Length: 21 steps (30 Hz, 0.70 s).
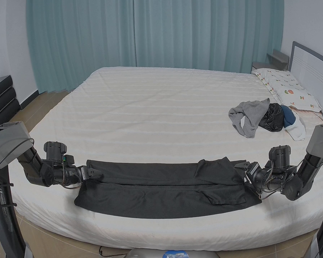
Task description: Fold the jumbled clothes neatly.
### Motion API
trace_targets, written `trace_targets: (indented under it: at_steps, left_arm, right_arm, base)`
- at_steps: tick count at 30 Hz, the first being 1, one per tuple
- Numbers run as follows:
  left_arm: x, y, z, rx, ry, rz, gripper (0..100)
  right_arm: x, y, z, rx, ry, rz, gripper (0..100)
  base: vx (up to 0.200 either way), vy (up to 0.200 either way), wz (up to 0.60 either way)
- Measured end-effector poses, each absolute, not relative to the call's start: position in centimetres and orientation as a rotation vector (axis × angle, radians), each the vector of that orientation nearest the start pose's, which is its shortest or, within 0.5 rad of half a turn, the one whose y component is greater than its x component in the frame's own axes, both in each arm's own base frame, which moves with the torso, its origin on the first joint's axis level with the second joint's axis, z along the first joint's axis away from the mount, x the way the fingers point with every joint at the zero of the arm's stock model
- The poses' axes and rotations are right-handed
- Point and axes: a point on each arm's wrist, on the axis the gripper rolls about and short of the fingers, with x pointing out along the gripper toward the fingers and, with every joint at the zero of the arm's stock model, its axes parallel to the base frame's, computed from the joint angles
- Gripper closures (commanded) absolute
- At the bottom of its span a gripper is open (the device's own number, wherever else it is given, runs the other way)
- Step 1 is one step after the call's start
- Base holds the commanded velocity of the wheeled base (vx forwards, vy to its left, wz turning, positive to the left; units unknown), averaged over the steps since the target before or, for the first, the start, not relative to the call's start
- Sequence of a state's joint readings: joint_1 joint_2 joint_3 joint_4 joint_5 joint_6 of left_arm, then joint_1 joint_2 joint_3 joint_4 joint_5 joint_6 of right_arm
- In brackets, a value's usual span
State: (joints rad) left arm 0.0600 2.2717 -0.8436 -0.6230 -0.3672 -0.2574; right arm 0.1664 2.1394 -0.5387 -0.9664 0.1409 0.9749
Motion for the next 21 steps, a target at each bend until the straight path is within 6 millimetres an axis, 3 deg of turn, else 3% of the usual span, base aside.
trace_targets:
  at_steps: [6, 7, 21]
  left_arm:
    - [36.1, 0.9, -1.4, -0.405, 0.848, -0.197, 0]
    - [36.1, 0.8, -1.5, -0.404, 0.85, -0.199, 100]
    - [35.0, 0.5, -1.0, -0.403, 0.862, -0.205, 100]
  right_arm:
    - [31.0, 5.5, 1.3, 0.925, 0.725, -0.036, 0]
    - [31.0, 5.5, 1.3, 0.926, 0.726, -0.036, 0]
    - [31.0, 5.4, 1.1, 0.926, 0.729, -0.041, 0]
  base:
    - [0.0, 0.0, 0.0]
    - [0.0, 0.0, 0.0]
    - [0.0, 0.0, 0.0]
